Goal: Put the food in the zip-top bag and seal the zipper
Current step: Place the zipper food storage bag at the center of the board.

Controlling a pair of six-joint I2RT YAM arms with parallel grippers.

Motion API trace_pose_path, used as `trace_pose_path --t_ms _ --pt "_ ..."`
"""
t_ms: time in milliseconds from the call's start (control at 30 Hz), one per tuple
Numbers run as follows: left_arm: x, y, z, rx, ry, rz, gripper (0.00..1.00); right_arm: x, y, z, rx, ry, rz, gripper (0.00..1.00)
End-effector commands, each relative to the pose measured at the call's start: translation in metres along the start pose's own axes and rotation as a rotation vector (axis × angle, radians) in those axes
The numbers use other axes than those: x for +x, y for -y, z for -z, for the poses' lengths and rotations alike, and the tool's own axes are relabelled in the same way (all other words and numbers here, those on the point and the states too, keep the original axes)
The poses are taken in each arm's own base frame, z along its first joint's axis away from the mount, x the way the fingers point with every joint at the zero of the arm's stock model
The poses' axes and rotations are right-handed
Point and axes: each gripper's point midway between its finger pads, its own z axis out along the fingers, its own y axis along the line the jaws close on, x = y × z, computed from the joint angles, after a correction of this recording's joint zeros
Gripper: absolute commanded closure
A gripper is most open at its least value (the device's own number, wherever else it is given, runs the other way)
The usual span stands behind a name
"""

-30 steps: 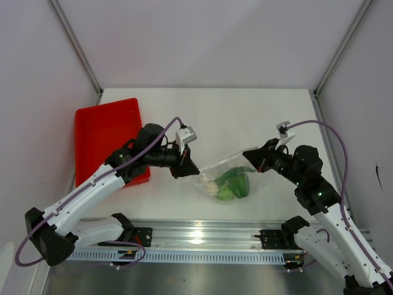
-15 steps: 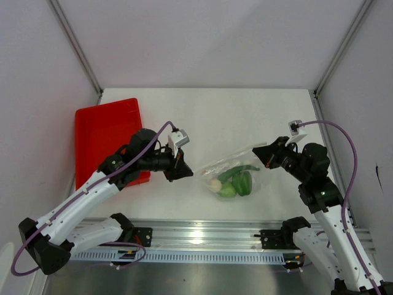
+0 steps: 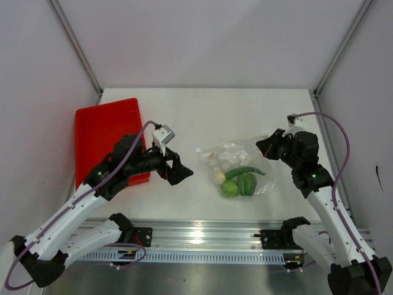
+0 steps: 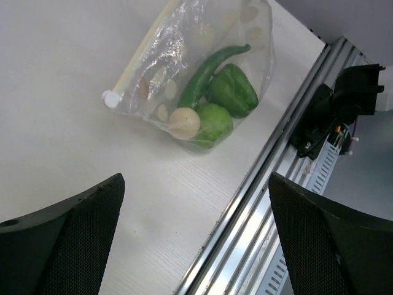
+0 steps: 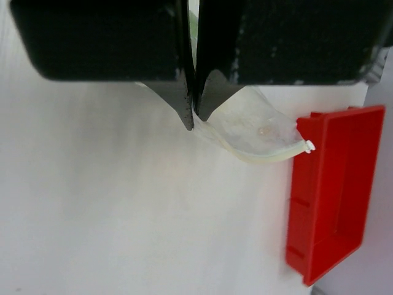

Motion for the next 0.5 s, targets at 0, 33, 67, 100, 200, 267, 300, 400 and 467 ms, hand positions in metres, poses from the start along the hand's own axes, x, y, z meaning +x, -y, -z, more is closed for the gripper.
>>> trace_pose_path --t_ms 0,33,67,100,200,267,300,400,467 --pt "-0.035 0.003 0.018 -0.032 0.141 -0.039 0.01 -0.048 0.02 -0.012 0.113 0.148 -0.01 1.0" --pt "-0.038 0.011 0.024 0.0 0.163 -0.05 0.01 -0.055 0.031 -0.014 0.151 0.169 -0.017 1.0" --pt "-0.036 0.014 0.025 0.018 0.165 -0.045 0.01 -0.067 0.034 -0.015 0.169 0.201 -0.014 1.0" --pt "-0.032 0.018 0.025 0.042 0.164 -0.041 0.0 -0.073 0.05 -0.019 0.239 0.221 -0.015 1.0" --pt "-0.026 0.031 0.03 0.107 0.17 0.004 0.0 -0.094 0.088 -0.027 0.372 0.273 -0.028 1.0" --pt "-0.015 0.035 0.031 0.13 0.16 0.042 0.01 -0.112 0.118 -0.028 0.417 0.321 -0.066 1.0" --pt "-0.013 0.036 0.033 0.135 0.163 0.049 0.01 -0.105 0.131 -0.039 0.393 0.285 -0.098 1.0" --pt "-0.004 0.036 0.038 0.13 0.167 0.054 0.01 -0.117 0.169 -0.045 0.429 0.346 -0.135 1.0" --pt "0.002 0.034 0.042 0.116 0.152 0.054 0.0 -0.116 0.194 -0.057 0.456 0.327 -0.168 1.0"
